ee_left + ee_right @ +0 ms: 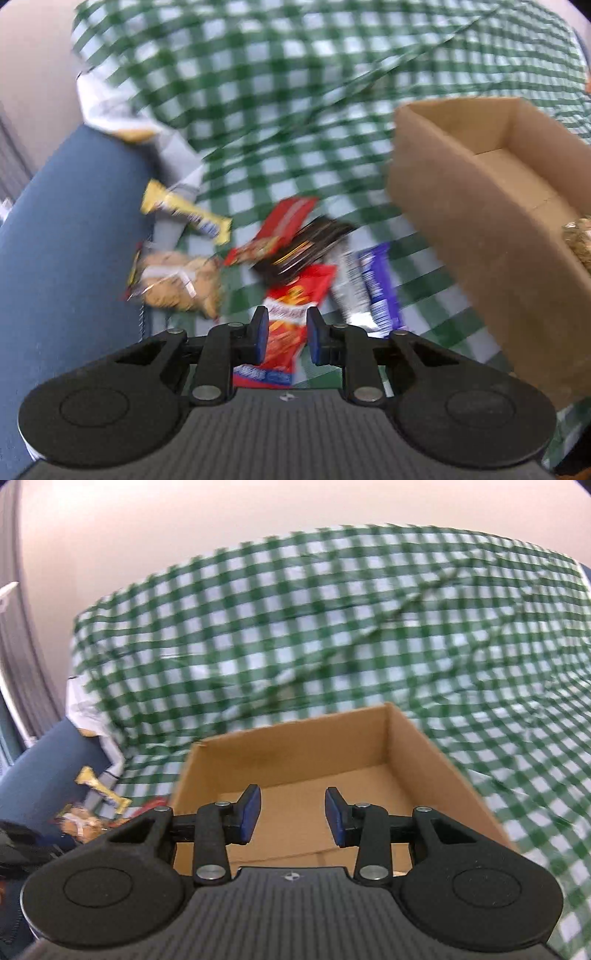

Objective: Organize snacks
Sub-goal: 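Move both tools back toward the snack pile, then grasp the purple chocolate bar with the right tool while the left tool grasps the red spicy-strip pack, then carry the chocolate bar and red pack with both tools over the box, then open both tools to drop the chocolate bar and red pack into the box, then move both tools from the box toward the snack pile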

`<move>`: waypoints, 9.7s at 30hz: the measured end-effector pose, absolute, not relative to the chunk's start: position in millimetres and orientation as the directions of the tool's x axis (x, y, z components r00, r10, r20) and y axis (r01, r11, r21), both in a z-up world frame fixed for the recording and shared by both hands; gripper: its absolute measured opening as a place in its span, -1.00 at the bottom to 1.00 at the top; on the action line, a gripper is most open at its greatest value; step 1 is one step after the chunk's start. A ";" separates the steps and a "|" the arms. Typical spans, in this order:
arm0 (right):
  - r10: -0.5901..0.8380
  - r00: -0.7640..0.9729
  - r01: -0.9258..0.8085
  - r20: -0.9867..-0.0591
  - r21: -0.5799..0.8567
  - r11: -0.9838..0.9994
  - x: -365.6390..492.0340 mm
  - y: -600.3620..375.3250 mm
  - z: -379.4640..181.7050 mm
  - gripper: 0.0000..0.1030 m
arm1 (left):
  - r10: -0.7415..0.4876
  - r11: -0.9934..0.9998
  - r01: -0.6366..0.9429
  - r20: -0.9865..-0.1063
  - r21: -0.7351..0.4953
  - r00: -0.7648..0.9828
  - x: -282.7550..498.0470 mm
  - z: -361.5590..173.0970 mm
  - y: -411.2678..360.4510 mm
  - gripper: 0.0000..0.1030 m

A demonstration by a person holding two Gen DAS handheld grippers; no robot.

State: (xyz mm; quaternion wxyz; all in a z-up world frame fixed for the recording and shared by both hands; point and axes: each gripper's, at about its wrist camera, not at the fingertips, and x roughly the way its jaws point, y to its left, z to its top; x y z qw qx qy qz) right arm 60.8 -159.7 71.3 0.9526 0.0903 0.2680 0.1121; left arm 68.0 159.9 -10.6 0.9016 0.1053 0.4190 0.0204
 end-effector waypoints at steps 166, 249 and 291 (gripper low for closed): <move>0.454 0.763 -0.381 -0.460 0.248 0.891 52.4 -165.9 61.4 -0.70 | -0.140 0.980 0.034 -0.552 -0.198 0.822 48.0 47.1 130.9 -0.08; 0.154 0.852 -0.085 -0.501 0.157 0.984 54.1 -223.4 54.3 0.09 | -0.294 0.956 0.248 -0.508 -0.157 0.810 55.3 36.6 34.7 -0.48; 0.475 0.609 -0.441 -0.635 0.227 0.868 92.7 52.1 -12.4 0.06 | 0.232 0.745 -0.552 -0.631 -0.375 0.741 79.0 -57.3 280.1 -0.09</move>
